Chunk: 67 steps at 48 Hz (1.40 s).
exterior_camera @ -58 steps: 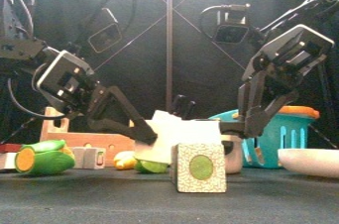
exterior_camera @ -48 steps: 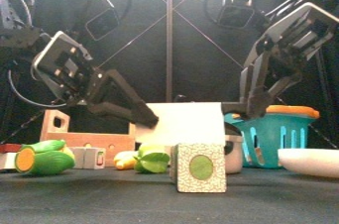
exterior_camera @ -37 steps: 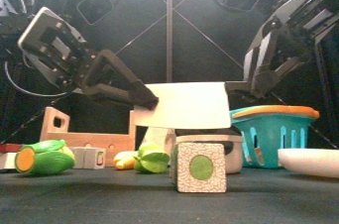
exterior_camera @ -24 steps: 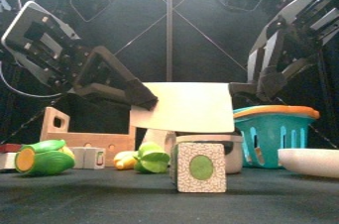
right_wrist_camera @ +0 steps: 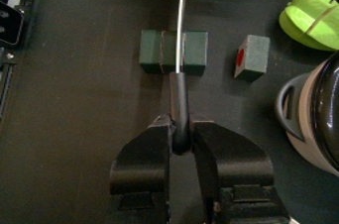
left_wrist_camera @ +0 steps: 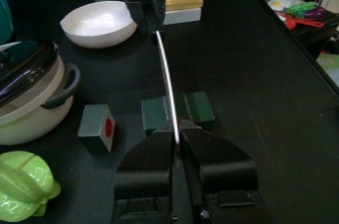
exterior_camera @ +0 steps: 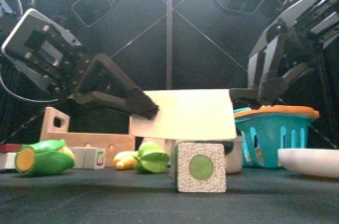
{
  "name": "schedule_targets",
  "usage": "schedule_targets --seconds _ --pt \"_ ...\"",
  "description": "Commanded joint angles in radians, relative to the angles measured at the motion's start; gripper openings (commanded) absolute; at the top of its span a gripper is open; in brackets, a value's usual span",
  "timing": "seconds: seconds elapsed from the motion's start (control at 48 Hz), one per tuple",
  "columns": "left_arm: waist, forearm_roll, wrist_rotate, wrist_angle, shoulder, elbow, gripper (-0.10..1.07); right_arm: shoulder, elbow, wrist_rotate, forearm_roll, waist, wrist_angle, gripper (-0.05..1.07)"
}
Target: Cut sushi piece
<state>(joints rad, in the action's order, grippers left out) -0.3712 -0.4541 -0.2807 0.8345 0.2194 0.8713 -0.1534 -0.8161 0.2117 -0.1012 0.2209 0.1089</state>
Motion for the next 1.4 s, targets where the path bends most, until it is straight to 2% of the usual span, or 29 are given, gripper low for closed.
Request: schedule_targets --seconds 0.0,0.354,0.75,1.375 --pt "0.009 -0.005 0.000 0.011 -0.005 -0.035 0.43 -0.011 0.015 -0.002 0.002 -0.008 -0.015 0.46" --pt "0.012 -0.006 -0.002 0.011 0.006 -0.037 0.43 -0.002 0.017 -0.002 -0.003 -0.014 -0.015 0.46" --pt "0.012 -0.006 -0.002 0.011 -0.015 -0.031 0.43 -0.037 0.014 -0.002 -0.008 -0.014 -0.015 0.46" --pt "0.015 -0.006 -0.002 0.011 -0.009 -0.031 0.43 -0.020 0.006 -0.002 -0.006 -0.023 -0.014 0.46"
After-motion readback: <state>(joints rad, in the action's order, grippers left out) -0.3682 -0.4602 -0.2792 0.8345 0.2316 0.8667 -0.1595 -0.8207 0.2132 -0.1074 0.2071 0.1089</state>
